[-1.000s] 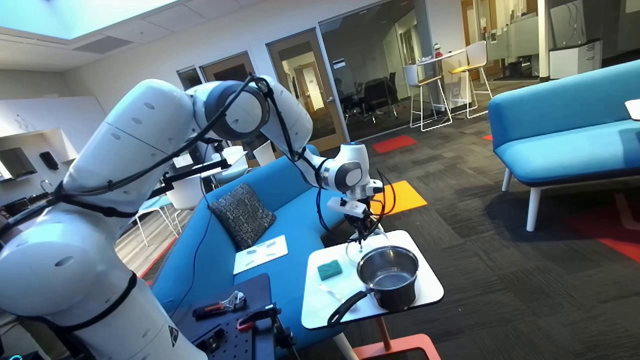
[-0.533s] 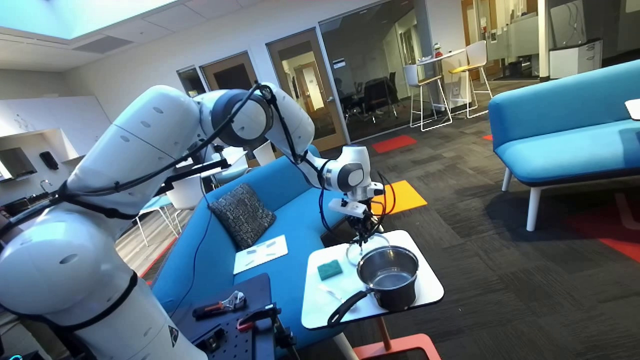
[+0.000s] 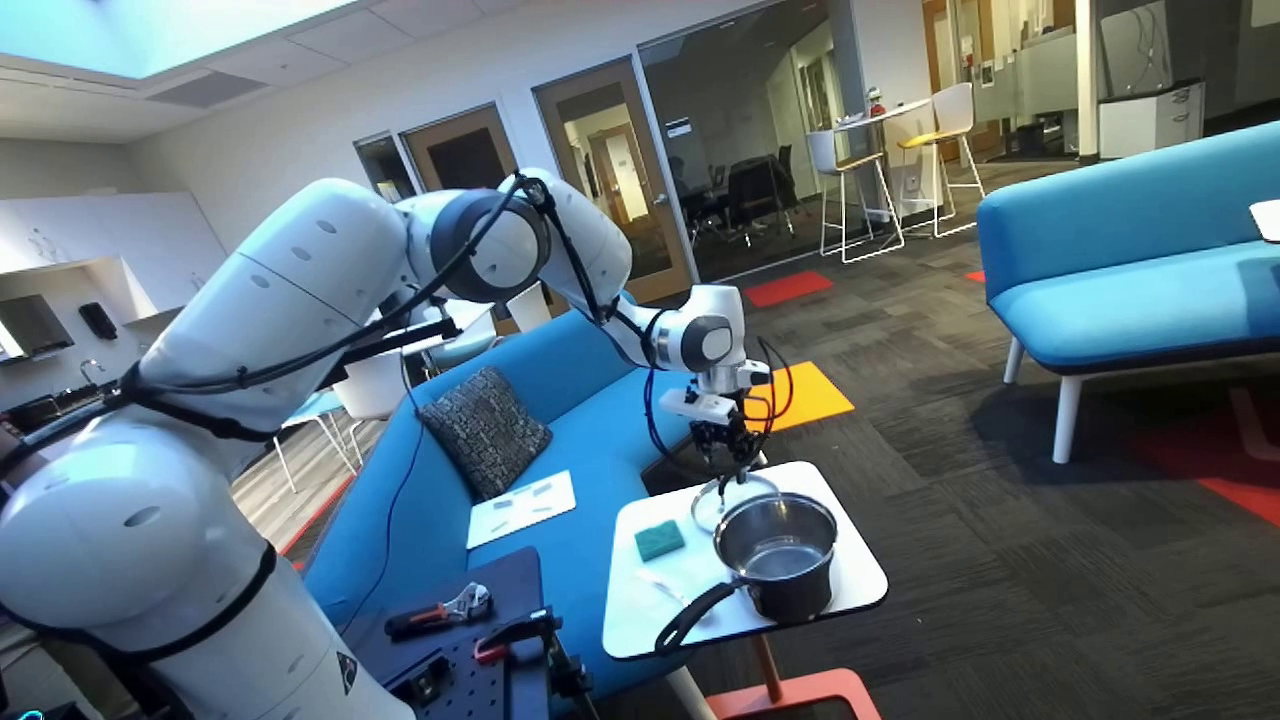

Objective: Take the lid off the pot

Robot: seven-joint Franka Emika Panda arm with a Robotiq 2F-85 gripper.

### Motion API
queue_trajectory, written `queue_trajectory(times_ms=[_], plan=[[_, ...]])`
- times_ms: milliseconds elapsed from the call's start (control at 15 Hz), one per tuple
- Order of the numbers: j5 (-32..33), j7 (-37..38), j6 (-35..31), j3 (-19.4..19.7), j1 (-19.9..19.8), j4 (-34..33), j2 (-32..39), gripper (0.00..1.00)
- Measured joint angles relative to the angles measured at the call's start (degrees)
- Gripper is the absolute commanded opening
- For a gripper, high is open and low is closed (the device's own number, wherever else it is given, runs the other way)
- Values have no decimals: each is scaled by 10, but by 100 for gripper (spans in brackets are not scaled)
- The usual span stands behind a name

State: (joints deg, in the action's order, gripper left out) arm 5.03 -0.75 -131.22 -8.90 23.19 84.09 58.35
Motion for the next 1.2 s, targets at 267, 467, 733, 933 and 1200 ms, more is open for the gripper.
queue_trajectory(times_ms=[267,467,733,933,1200], plan=[[7,1,4,0,0,6,-19,100],[9,7,-8,0,-1,56,-68,100],[10,28,-80,0,-2,161,-156,100],[10,45,-145,0,-4,248,-219,100],[10,49,-191,0,-9,343,-285,100]])
